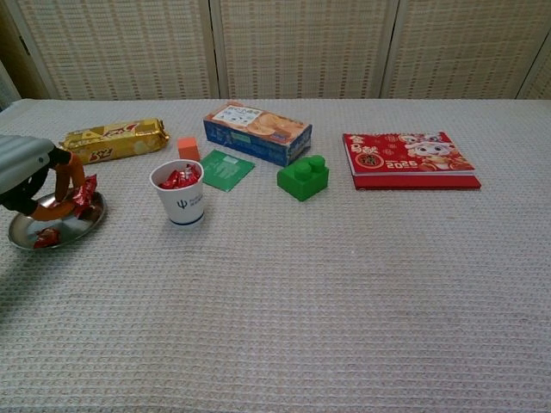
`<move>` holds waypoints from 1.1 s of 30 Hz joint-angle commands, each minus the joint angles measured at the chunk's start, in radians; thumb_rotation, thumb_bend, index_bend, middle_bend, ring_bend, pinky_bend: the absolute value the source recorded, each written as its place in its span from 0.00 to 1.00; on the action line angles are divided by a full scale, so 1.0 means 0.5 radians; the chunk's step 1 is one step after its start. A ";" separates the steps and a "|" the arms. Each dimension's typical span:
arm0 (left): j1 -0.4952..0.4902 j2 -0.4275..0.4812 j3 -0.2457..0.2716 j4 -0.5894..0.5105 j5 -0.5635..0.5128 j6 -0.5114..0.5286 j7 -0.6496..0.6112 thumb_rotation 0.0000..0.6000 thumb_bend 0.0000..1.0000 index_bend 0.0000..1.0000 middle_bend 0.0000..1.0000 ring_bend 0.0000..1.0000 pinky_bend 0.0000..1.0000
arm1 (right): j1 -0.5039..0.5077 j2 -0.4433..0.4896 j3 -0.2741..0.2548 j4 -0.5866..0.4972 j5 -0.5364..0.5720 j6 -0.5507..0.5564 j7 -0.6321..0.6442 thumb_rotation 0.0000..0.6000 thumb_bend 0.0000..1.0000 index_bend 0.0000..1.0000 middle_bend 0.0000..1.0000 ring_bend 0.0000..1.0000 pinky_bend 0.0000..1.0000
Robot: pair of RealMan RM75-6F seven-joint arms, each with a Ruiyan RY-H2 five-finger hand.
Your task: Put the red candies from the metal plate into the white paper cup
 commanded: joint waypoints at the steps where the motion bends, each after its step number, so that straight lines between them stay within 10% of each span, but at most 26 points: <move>1: -0.020 0.058 -0.052 -0.114 0.010 0.049 0.029 1.00 0.37 0.49 0.56 0.72 1.00 | -0.001 0.003 0.001 0.001 0.004 0.001 0.006 1.00 0.03 0.00 0.00 0.00 0.00; 13: -0.216 0.049 -0.153 -0.478 0.026 0.015 0.369 1.00 0.37 0.49 0.56 0.72 1.00 | 0.013 0.005 0.006 0.002 0.014 -0.020 0.016 1.00 0.03 0.00 0.00 0.00 0.00; 33: -0.414 -0.226 -0.160 -0.192 -0.162 -0.155 0.512 1.00 0.37 0.48 0.56 0.72 1.00 | 0.000 0.030 0.011 0.016 0.018 0.011 0.079 1.00 0.03 0.00 0.00 0.00 0.00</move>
